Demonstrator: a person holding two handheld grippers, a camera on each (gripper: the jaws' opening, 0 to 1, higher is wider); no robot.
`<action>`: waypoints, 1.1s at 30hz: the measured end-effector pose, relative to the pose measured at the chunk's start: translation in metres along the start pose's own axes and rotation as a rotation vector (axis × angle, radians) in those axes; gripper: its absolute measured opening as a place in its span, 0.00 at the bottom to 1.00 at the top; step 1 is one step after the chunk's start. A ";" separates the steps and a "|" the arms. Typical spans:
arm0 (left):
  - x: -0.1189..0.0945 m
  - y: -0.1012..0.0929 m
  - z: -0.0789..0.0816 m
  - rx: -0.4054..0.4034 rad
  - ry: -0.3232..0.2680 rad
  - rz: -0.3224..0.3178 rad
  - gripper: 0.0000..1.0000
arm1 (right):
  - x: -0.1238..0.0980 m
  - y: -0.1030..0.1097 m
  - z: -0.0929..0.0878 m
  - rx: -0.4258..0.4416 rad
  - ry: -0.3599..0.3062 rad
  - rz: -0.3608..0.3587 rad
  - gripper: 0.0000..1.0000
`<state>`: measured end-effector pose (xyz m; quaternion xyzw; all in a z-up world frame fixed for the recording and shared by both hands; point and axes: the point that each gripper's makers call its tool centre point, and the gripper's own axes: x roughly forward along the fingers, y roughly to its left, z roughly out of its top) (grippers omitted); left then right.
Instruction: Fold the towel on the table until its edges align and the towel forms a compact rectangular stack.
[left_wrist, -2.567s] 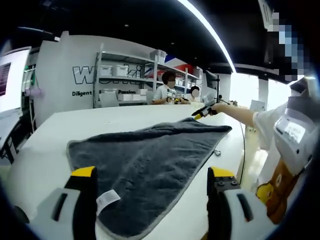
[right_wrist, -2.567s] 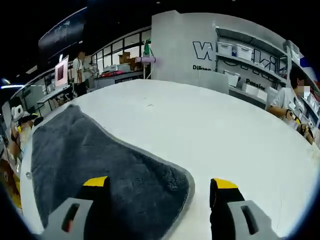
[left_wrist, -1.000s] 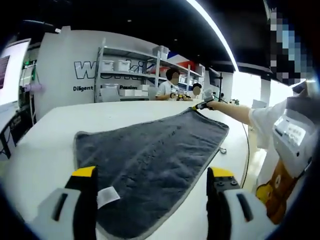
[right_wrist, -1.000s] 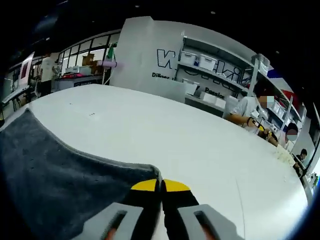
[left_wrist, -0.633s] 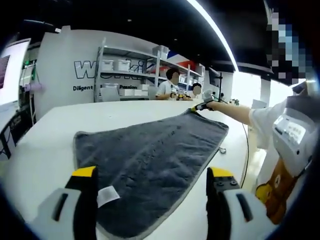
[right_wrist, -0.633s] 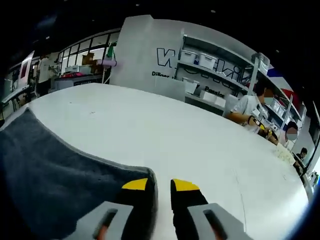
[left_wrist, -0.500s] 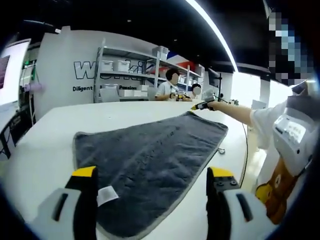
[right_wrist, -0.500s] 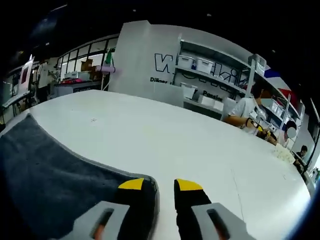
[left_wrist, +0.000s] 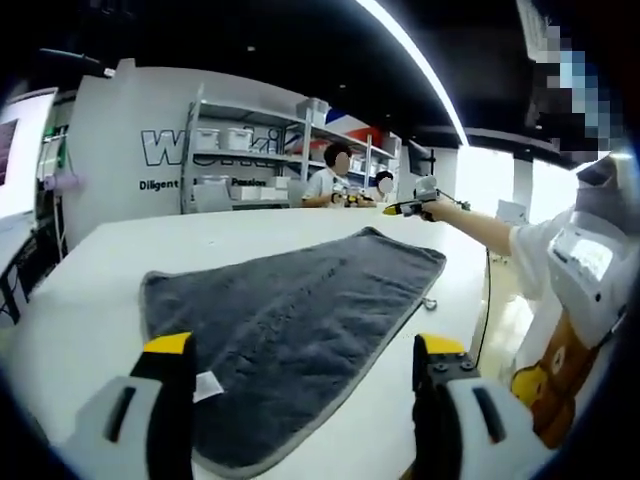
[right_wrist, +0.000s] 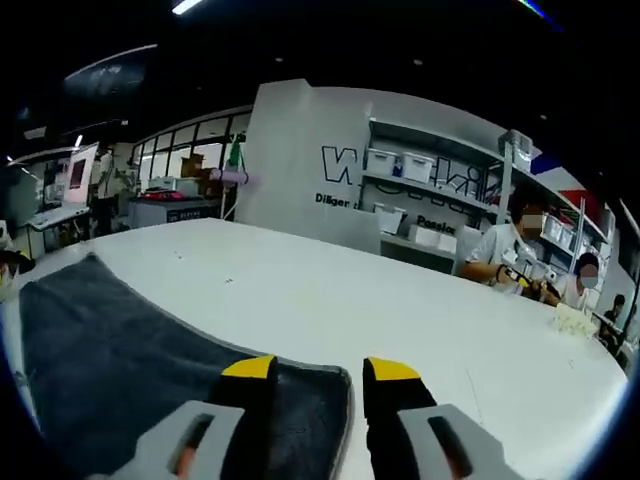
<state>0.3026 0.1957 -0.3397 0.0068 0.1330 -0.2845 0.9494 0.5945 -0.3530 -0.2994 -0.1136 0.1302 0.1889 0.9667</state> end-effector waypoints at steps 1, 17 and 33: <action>-0.001 -0.001 0.001 0.003 -0.005 -0.003 0.94 | -0.006 0.003 0.001 -0.002 -0.010 0.001 0.39; -0.002 -0.010 0.006 0.015 -0.022 -0.022 0.94 | -0.087 0.075 0.008 -0.042 -0.110 0.086 0.60; -0.006 -0.013 0.006 0.023 -0.016 -0.017 0.95 | -0.145 0.126 -0.010 -0.037 -0.133 0.117 0.86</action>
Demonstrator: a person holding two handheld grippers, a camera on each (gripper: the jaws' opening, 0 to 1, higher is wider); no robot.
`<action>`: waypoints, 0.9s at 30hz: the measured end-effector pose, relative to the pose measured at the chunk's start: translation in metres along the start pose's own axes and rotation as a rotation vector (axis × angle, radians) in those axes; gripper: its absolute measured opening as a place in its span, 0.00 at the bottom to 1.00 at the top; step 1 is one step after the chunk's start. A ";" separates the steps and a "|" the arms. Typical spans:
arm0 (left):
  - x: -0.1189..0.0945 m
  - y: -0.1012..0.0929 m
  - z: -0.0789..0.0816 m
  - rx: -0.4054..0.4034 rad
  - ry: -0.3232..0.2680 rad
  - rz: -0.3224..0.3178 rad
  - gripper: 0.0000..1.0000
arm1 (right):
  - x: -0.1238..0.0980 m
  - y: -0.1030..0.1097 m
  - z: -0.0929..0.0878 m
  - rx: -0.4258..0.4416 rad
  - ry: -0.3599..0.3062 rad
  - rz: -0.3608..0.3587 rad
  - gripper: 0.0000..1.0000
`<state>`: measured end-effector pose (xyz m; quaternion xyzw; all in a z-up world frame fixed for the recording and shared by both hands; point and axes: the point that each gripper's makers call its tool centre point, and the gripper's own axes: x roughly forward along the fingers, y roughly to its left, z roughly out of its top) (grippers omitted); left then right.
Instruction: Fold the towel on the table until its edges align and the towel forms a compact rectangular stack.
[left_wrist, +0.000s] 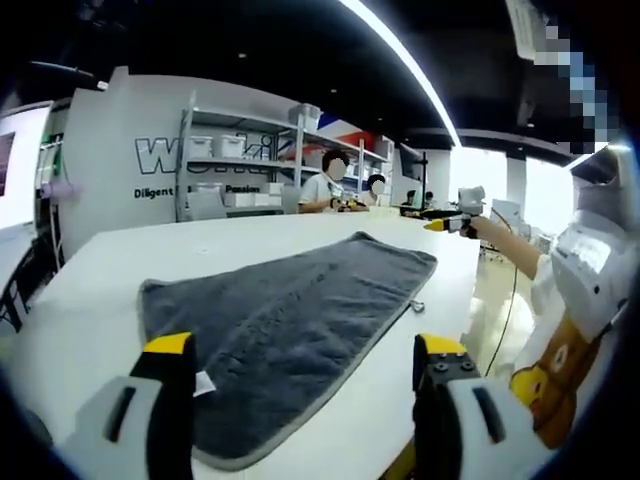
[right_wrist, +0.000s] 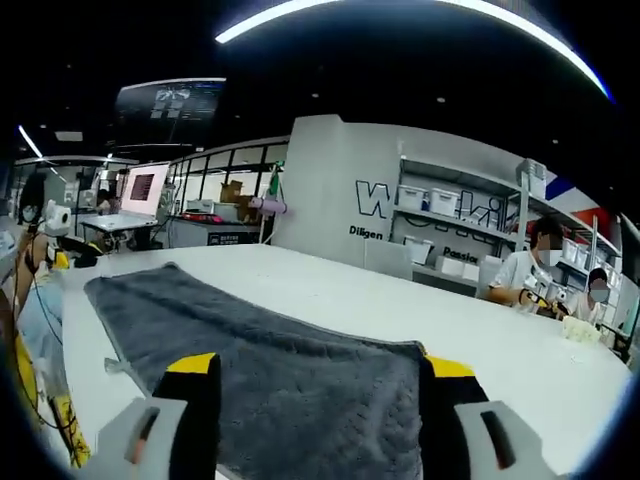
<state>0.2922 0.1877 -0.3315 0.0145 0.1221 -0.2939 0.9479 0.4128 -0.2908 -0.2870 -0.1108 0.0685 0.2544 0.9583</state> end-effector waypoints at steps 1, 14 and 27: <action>0.000 0.000 -0.001 -0.001 0.001 0.001 0.95 | -0.002 0.003 -0.001 0.001 -0.002 0.004 0.89; -0.012 0.011 -0.005 -0.019 0.008 0.032 0.95 | -0.025 0.032 -0.015 0.003 0.008 0.072 1.00; -0.021 0.023 -0.012 -0.037 0.020 0.062 0.95 | -0.042 0.026 -0.032 0.021 0.036 0.052 1.00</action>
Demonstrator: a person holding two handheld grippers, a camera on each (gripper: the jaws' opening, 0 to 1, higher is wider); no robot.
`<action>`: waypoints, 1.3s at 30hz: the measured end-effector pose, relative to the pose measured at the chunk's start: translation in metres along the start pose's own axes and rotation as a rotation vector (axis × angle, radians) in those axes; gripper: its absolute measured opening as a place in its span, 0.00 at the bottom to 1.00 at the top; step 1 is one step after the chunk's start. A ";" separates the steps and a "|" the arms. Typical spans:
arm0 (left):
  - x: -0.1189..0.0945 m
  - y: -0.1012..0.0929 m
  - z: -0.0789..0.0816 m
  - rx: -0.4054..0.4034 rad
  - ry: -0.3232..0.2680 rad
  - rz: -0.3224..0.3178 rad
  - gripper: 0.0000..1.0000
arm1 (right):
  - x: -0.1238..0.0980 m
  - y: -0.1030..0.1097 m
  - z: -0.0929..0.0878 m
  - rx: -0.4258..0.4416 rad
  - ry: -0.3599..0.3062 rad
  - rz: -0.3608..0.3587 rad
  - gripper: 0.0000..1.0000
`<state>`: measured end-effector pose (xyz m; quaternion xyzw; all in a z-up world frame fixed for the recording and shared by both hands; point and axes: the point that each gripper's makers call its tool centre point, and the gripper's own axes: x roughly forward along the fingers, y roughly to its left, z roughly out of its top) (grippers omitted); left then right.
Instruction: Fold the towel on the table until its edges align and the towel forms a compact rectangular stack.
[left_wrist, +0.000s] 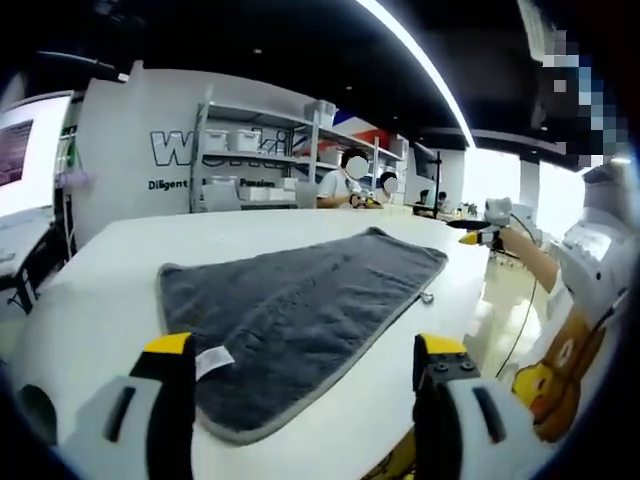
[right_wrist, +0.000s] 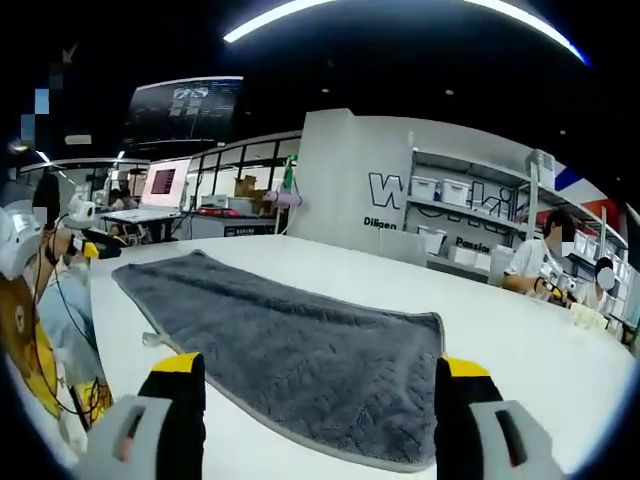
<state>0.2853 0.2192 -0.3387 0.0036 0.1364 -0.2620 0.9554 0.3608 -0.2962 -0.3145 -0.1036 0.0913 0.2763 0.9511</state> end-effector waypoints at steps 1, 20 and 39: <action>-0.001 0.002 -0.001 -0.003 0.002 0.005 0.95 | -0.002 -0.002 -0.002 0.002 0.004 -0.005 1.00; -0.009 0.014 -0.026 0.063 0.032 -0.018 0.88 | -0.017 -0.012 -0.044 -0.173 0.128 0.018 0.88; -0.006 0.022 -0.042 0.185 -0.016 -0.143 0.56 | 0.002 -0.028 -0.079 -0.152 0.129 0.199 0.55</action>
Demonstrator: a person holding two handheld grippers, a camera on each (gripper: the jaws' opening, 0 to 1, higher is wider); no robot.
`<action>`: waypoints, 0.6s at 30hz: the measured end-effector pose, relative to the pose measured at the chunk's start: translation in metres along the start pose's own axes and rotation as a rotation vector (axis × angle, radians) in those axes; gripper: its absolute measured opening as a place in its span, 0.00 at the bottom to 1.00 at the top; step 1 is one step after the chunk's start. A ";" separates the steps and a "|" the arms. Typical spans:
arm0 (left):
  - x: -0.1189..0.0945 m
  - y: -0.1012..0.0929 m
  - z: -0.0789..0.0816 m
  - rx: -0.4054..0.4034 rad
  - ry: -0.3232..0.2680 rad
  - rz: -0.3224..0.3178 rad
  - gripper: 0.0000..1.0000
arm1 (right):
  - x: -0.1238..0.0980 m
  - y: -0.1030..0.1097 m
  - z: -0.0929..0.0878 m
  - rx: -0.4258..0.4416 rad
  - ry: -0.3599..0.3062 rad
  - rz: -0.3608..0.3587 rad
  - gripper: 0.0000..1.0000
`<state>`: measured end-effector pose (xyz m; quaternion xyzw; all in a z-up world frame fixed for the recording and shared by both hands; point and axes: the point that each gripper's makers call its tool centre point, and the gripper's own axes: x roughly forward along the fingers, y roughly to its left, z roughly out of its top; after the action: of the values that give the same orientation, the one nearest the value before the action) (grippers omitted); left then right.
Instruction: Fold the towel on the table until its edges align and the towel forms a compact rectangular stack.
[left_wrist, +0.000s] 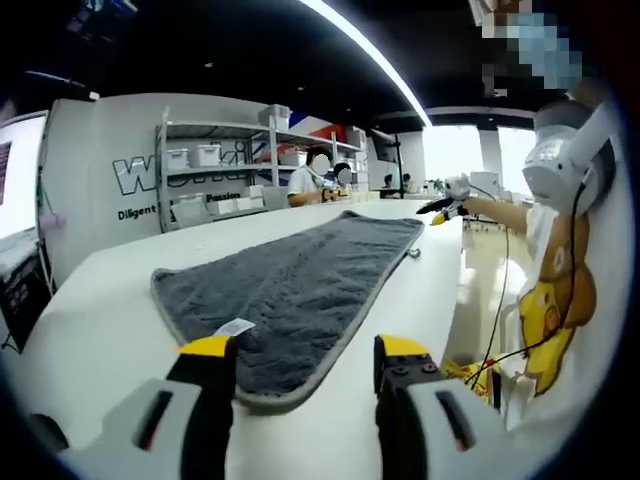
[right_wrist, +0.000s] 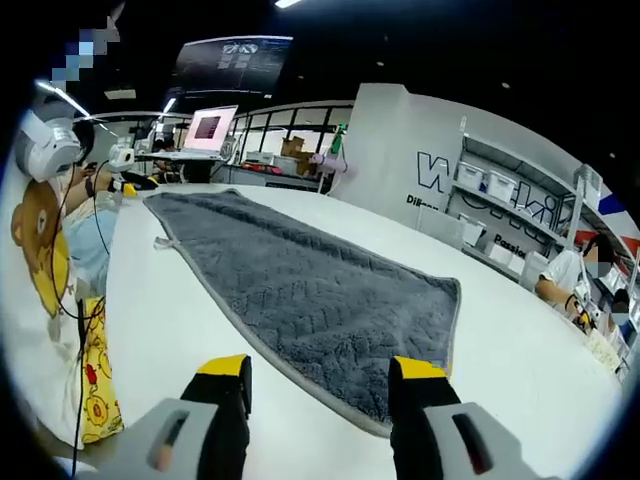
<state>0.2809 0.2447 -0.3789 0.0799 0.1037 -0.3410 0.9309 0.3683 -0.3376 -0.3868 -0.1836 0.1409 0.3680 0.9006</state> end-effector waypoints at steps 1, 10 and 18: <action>0.001 0.000 -0.002 0.001 0.005 -0.004 0.54 | 0.002 -0.001 -0.002 0.001 0.000 0.003 0.55; 0.007 -0.004 -0.013 -0.018 0.043 -0.035 0.44 | 0.006 -0.006 -0.013 0.032 0.026 0.034 0.43; 0.010 -0.007 -0.019 -0.020 0.080 -0.055 0.39 | 0.007 -0.016 -0.020 0.075 0.048 0.026 0.39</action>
<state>0.2805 0.2373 -0.4004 0.0812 0.1464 -0.3618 0.9171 0.3821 -0.3529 -0.4040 -0.1566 0.1785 0.3698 0.8983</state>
